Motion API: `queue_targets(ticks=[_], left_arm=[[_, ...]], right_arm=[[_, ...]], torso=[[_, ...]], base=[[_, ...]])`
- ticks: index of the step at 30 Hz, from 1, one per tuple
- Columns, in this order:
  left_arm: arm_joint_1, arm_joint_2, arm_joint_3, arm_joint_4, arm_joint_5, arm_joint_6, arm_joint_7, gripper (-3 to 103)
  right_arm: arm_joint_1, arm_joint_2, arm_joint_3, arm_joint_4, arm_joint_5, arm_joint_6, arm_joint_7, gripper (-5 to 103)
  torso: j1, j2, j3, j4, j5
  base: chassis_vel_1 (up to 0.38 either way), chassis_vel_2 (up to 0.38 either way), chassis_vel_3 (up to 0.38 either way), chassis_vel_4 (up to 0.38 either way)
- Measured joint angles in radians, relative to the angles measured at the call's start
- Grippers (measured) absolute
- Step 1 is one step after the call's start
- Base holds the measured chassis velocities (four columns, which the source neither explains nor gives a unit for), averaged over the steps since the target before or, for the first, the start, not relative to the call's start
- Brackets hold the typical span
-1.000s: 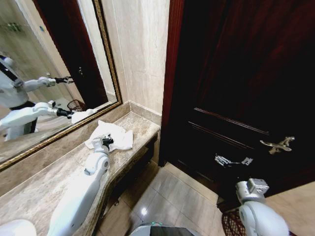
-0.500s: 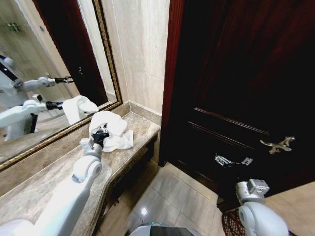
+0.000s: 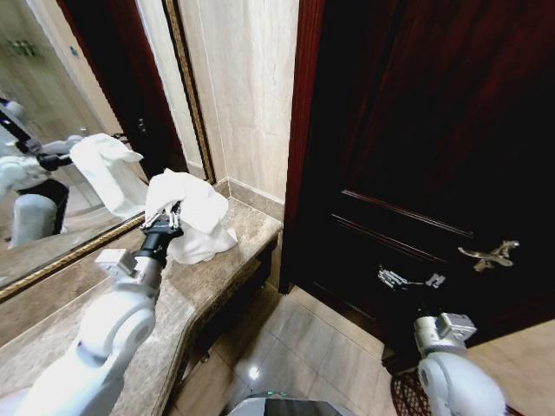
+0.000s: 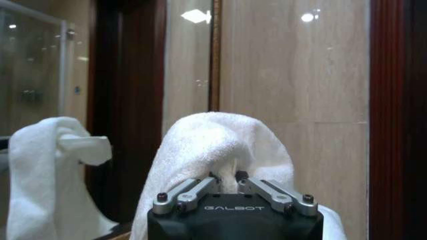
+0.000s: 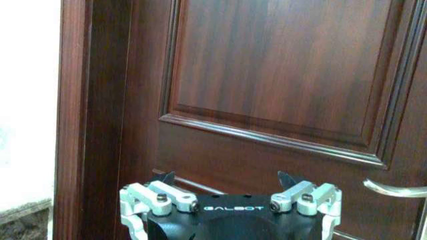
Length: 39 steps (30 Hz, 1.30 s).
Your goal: Discard the used towel into the hamper.
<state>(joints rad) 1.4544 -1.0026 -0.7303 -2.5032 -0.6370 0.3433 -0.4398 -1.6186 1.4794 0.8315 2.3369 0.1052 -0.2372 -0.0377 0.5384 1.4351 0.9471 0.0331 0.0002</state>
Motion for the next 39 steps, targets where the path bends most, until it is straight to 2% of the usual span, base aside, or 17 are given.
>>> queue_targets(ticks=[6,21,26,28,29,30,39], left_arm=[[0.059,-0.086,-0.01,-0.007,0.035,0.01,-0.01,7],[0.104,-0.12,-0.005,-0.001,0.069,0.003,-0.008,7],[0.115,-0.134,-0.004,0.001,0.089,-0.002,-0.006,7],[0.119,-0.142,-0.002,0.001,0.096,-0.003,-0.003,7],[0.119,-0.142,-0.002,0.001,0.096,-0.003,-0.003,7],[0.12,-0.146,-0.001,0.001,0.099,-0.003,-0.003,7],[0.147,-0.167,-0.001,0.002,0.145,-0.02,0.012,7]], right_arm=[[-0.012,-0.003,0.006,0.021,0.011,-0.013,-0.004,100],[-0.032,-0.013,0.011,0.034,0.021,-0.01,-0.008,100],[-0.039,-0.021,0.011,0.039,0.031,-0.008,-0.01,100],[-0.04,-0.028,0.014,0.041,0.037,-0.008,-0.01,100],[-0.04,-0.028,0.014,0.041,0.037,-0.008,-0.01,100],[-0.04,-0.03,0.016,0.042,0.039,-0.008,-0.01,100],[-0.057,-0.03,0.015,0.053,0.043,0.001,-0.017,100]], torso=[[0.0,0.0,0.0,-0.0001,-0.0003],[0.001,0.0,0.0,-0.0002,-0.0002],[0.0,0.0,0.0,0.0,-0.0007],[0.0,0.0,0.0,0.0001,0.0011],[0.0,0.0,0.0,0.0001,0.0011],[0.001,0.0,0.0,-0.0001,-0.0005],[-0.001,0.0,0.0,0.0,0.0]], base=[[0.0,0.0,0.0,0.0],[0.05,-0.049,-0.066,0.055],[0.202,-0.198,-0.199,0.201],[0.249,-0.251,-0.25,0.253],[0.257,-0.28,-0.25,0.269],[0.257,-0.3,-0.268,0.269],[0.262,-0.278,-0.268,0.259]])
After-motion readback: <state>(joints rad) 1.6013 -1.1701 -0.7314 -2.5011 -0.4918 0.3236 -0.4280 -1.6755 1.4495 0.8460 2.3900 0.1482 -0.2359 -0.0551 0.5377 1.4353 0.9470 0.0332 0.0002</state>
